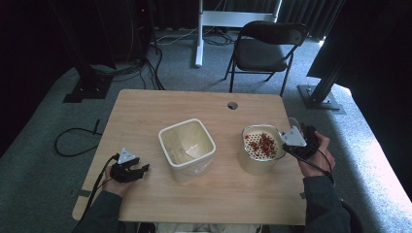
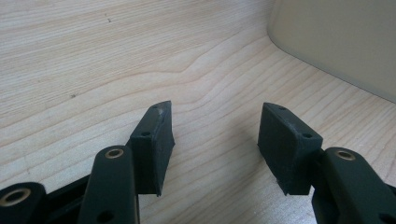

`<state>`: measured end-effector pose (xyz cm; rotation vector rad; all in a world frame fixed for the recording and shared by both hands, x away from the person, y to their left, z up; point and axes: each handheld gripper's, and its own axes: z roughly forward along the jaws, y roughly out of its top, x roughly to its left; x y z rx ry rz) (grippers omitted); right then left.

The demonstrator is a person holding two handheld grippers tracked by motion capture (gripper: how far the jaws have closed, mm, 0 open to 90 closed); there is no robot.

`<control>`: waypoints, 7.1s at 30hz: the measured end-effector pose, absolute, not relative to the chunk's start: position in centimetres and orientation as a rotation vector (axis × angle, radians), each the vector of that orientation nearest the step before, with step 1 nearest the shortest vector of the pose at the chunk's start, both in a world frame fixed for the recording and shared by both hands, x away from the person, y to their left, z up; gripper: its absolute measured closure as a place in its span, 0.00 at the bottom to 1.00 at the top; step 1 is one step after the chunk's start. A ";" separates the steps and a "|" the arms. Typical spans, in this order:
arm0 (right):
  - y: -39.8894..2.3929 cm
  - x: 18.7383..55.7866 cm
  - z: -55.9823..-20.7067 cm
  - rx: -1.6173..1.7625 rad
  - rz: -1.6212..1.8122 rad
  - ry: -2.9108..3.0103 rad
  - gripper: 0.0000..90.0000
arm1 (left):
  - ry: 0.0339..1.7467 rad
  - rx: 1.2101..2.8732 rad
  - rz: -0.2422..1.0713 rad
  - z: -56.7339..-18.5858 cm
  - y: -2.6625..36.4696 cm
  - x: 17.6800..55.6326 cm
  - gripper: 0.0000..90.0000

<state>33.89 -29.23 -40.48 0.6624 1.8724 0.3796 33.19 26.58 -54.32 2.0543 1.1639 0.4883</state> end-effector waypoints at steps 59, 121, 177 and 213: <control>-25.3 34.2 -40.7 0.188 -0.162 1.899 0.40 | 1.166 2.052 0.485 -54.3 26.6 33.2 0.51; -24.4 33.9 -40.9 0.063 -0.336 1.878 0.38 | 1.170 2.048 0.480 -54.3 26.7 33.2 0.51; -23.9 33.9 -41.4 0.014 -0.386 1.882 0.38 | 1.169 2.049 0.481 -54.3 26.7 33.2 0.51; -24.0 33.4 -41.2 0.020 -0.328 1.892 0.38 | 1.169 2.048 0.481 -54.3 26.7 33.1 0.51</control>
